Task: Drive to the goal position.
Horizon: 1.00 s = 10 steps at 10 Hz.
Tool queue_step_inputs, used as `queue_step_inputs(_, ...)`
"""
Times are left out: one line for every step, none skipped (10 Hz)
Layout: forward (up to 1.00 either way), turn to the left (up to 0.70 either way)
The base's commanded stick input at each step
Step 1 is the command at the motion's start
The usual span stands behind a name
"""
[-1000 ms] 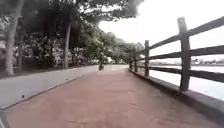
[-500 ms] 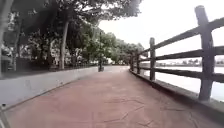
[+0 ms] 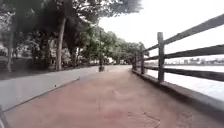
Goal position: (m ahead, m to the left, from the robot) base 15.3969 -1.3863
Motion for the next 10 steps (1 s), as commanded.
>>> queue_step_inputs(1.0, 0.0)
queue_step_inputs(1.0, 0.0)
queue_step_inputs(1.0, 0.0)
queue_step_inputs(1.0, 0.0)
queue_step_inputs(1.0, 0.0)
queue_step_inputs(1.0, 0.0)
queue_step_inputs(1.0, 0.0)
queue_step_inputs(1.0, 0.0)
queue_step_inputs(1.0, 0.0)
queue_step_inputs(1.0, 0.0)
